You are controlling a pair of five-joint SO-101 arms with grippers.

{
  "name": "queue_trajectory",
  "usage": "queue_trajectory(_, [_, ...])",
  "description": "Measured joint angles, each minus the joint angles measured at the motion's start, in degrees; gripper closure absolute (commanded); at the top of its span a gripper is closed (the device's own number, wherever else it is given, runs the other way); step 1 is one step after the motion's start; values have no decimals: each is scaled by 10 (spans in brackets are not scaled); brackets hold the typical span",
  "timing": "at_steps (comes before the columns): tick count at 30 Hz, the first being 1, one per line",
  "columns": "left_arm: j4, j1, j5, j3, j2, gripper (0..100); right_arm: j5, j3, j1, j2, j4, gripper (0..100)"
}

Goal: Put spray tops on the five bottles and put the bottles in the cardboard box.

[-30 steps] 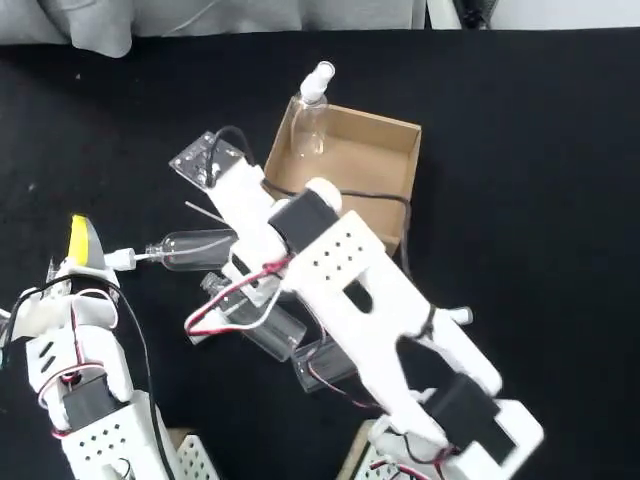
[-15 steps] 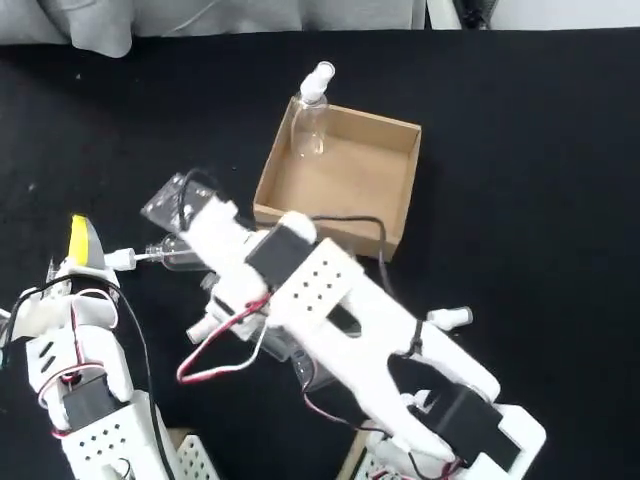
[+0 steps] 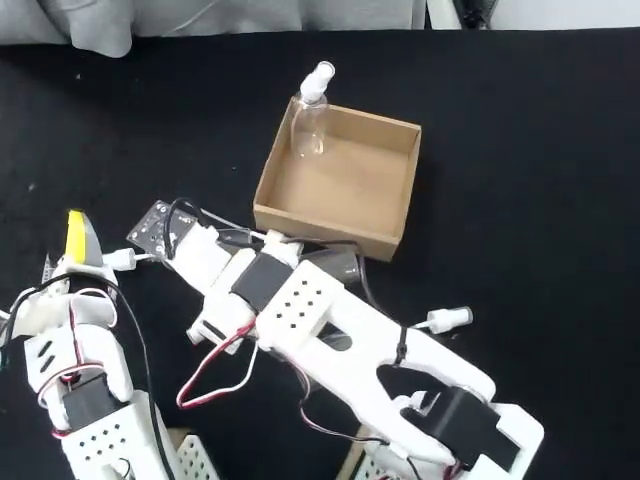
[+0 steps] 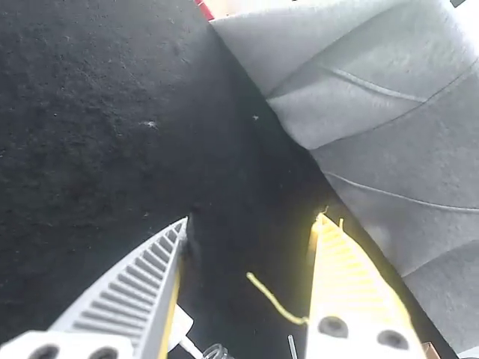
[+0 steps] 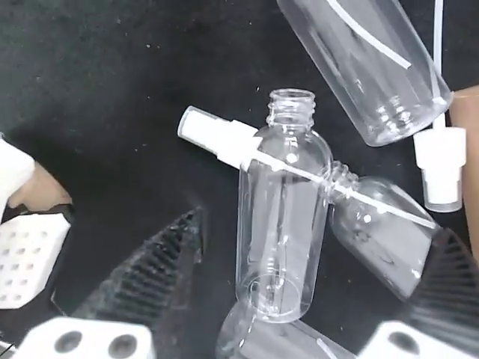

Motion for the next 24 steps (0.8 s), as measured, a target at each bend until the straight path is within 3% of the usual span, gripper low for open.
queue_trajectory(6, [0,0,0,0,0,762,0,37,0,0,-49,682])
queue_trajectory(13, [0,0,0,0,0,762,0,80,0,0,-117,685])
queue_trajectory(24, [0,0,0,0,0,762,18,83,0,50,-134,687])
